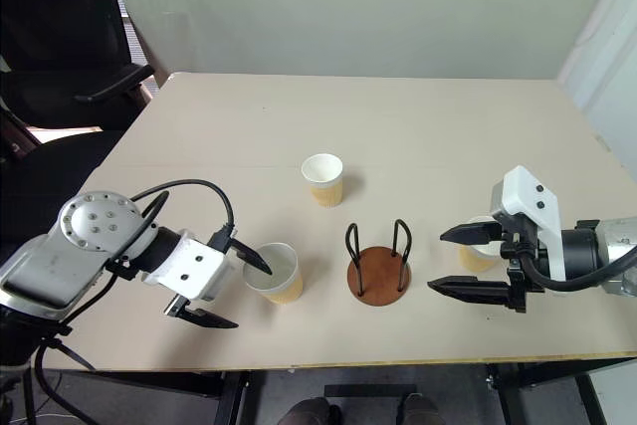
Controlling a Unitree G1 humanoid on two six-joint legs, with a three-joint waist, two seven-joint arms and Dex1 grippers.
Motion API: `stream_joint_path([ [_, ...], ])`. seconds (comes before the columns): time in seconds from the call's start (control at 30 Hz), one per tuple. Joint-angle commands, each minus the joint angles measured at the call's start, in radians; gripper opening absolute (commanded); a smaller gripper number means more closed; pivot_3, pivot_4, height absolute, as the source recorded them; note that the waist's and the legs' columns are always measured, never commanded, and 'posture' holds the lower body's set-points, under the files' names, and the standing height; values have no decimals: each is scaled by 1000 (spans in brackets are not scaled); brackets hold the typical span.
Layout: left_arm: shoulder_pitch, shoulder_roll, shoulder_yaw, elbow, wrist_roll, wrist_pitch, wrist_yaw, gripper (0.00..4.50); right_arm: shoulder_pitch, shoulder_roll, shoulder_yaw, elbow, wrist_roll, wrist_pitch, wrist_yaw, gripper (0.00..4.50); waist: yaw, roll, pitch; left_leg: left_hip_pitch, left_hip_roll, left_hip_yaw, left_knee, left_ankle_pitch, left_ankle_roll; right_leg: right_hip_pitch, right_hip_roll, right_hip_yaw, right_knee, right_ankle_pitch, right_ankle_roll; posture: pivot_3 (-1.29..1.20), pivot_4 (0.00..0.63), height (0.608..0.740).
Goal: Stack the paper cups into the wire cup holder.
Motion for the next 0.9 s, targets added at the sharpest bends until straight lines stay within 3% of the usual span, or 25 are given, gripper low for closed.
stream_joint_path([
  [0.03,-4,-12,5,10,27,-44,4,4319,-6,1,1,-8,6,-23,-12,3861,0,0,0,0,0,0,0,0,0,0,0,0,0,0,0,0,150,740],
  [0.1,-22,-31,-2,17,31,-37,2,3972,5,5,-3,-13,5,-26,-18,3867,0,0,0,0,0,0,0,0,0,0,0,0,0,0,1,0,150,740],
  [0.17,-43,-46,-7,26,33,-29,-5,3342,11,6,-8,-17,9,-26,-26,3867,0,0,0,0,0,0,0,0,0,0,0,0,0,0,1,0,150,740],
  [0.47,-99,-83,-28,30,36,16,-38,83,17,3,-12,-17,32,-22,-46,3867,-1,0,0,0,0,0,1,0,0,0,0,0,1,1,2,0,150,740],
  [0.73,-124,-38,-56,-7,-30,101,-55,35,42,3,-35,-15,33,-39,-35,3867,-1,0,0,0,0,0,1,0,-1,0,0,0,1,1,2,0,150,740],
  [0.9,-346,-40,-62,11,-220,343,-55,35,69,29,-86,4,-26,-121,-31,3867,6,-1,0,-2,0,0,1,0,-1,0,0,-1,1,1,2,0,150,740],
])
